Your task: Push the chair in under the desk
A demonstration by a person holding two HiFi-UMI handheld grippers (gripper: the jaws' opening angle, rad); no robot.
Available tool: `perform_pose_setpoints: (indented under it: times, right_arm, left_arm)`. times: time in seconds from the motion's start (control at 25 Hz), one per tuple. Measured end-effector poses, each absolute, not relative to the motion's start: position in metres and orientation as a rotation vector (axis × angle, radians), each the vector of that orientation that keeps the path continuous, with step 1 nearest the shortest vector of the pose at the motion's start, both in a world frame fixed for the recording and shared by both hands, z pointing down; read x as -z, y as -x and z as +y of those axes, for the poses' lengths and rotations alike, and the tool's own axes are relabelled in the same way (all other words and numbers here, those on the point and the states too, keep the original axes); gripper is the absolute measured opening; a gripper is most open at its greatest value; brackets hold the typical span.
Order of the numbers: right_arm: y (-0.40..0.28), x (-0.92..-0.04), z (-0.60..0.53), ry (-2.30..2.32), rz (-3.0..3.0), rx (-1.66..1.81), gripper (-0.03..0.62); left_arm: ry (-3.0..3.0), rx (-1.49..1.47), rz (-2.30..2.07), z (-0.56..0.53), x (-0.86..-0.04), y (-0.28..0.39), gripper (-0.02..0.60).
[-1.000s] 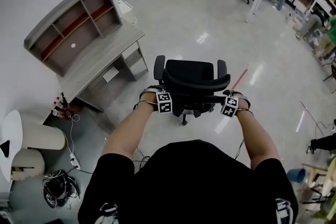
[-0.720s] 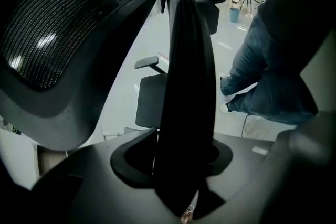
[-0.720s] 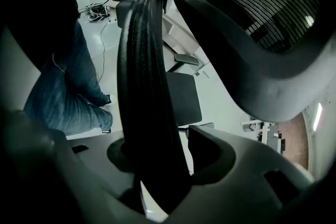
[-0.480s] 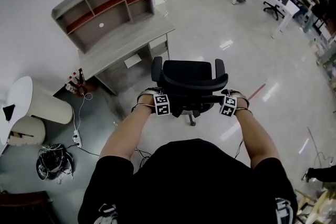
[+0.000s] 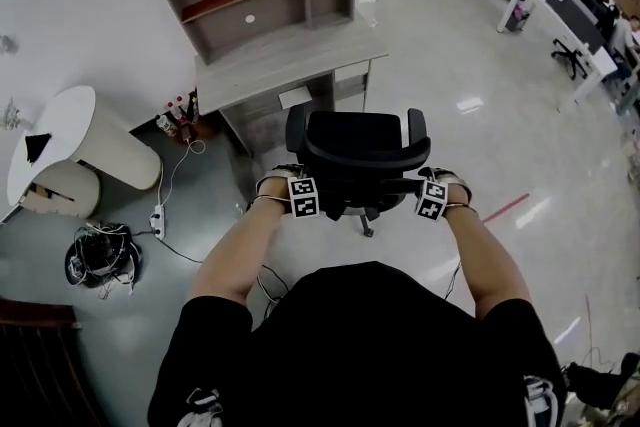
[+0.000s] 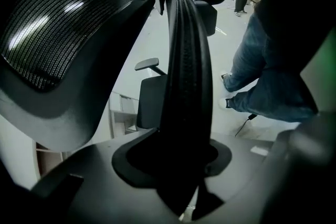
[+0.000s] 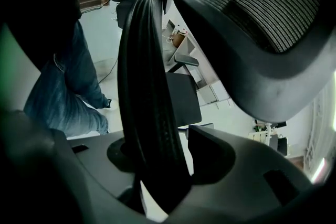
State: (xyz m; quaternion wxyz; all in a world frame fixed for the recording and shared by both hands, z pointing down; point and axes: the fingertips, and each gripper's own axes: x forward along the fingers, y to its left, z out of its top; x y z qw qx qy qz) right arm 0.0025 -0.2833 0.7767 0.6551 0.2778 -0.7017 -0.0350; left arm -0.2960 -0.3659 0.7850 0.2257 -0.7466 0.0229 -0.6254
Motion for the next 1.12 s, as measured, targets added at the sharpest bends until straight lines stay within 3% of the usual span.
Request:
perform_pose_setpoints:
  times: [0.56, 1.12]
  right_arm:
    - [0.121, -0.779, -0.369, -0.465, -1.675, 0.287, 0.204]
    - [0.184, -0.778, -0.408, -0.378, -1.708, 0.369, 0.196]
  left_arm:
    - [2.110, 1.869, 0.338, -0.373, -0.787, 0.432, 0.156]
    - [2.122, 1.906, 0.447, -0.382, -0.786, 0.492, 0.149]
